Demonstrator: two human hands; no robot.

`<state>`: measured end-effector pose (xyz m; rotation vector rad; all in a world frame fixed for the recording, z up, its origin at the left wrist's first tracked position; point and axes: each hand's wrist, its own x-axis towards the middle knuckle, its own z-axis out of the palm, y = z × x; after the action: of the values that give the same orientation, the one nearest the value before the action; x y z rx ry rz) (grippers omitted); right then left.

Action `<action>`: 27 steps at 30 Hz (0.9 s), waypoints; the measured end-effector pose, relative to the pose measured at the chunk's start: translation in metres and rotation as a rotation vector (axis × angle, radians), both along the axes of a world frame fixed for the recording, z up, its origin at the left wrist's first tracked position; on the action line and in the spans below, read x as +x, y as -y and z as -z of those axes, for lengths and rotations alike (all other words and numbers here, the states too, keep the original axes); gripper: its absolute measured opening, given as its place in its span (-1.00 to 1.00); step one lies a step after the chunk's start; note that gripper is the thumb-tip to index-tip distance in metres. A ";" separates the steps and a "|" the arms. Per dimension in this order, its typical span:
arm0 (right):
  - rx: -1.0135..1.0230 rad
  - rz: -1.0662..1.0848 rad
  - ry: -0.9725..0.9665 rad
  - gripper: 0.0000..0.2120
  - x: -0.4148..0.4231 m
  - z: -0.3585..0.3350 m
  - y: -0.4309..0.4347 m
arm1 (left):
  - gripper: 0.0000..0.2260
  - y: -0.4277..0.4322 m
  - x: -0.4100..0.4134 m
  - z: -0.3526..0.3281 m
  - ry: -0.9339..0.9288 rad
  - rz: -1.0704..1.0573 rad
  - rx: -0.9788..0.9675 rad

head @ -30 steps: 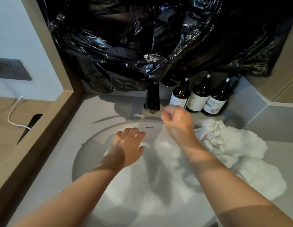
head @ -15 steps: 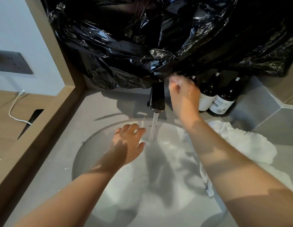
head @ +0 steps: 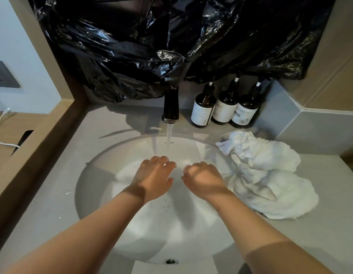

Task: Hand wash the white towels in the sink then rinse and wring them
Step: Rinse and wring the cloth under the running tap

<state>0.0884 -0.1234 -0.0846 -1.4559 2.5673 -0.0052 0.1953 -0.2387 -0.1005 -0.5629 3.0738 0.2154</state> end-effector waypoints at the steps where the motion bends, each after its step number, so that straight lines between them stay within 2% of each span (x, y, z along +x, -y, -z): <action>1: 0.019 -0.015 -0.051 -0.75 -0.001 -0.003 -0.006 | -0.61 -0.003 -0.001 0.000 -0.004 0.013 -0.006; 3: 0.044 0.013 -0.142 -0.77 -0.002 -0.008 -0.021 | -0.62 -0.011 -0.002 -0.002 -0.013 0.035 -0.027; 6: -0.154 0.073 -0.413 -0.88 -0.003 -0.021 -0.045 | -0.62 -0.021 -0.003 0.002 -0.052 0.057 -0.014; 7: -0.131 0.137 -0.482 -0.87 -0.003 -0.026 -0.057 | -0.62 -0.025 -0.002 0.001 -0.074 0.067 0.019; 10: 0.096 0.257 -0.408 -0.62 -0.006 -0.028 -0.092 | -0.64 -0.035 -0.002 0.000 -0.180 0.115 0.094; 13: 0.190 0.200 -0.369 -0.39 -0.003 -0.030 -0.106 | -0.65 -0.045 -0.001 -0.004 -0.156 0.072 0.144; 15: 0.150 0.163 -0.395 -0.32 -0.001 -0.032 -0.104 | -0.64 -0.046 0.000 -0.003 -0.167 0.040 0.155; 18: -0.022 0.165 -0.477 -0.43 -0.008 -0.024 -0.102 | -0.64 -0.042 0.007 -0.004 -0.134 -0.001 0.184; 20: -0.120 0.175 -0.449 -0.46 -0.007 -0.020 -0.096 | -0.67 -0.037 0.013 -0.004 -0.124 -0.059 0.258; 22: -0.211 0.181 -0.417 -0.46 -0.002 -0.024 -0.086 | -0.71 -0.032 0.016 -0.006 -0.178 -0.189 0.456; 24: -0.283 0.182 -0.364 -0.45 0.004 -0.030 -0.073 | -0.70 -0.031 0.016 -0.013 -0.241 -0.349 0.790; 27: -0.352 0.158 -0.271 -0.47 0.015 -0.039 -0.054 | -0.63 -0.027 0.011 -0.021 -0.272 -0.447 1.239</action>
<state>0.1031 -0.0693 -0.0454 -1.4430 3.0194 -0.3184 0.2059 -0.2122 -0.0797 -1.0661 2.2162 2.0528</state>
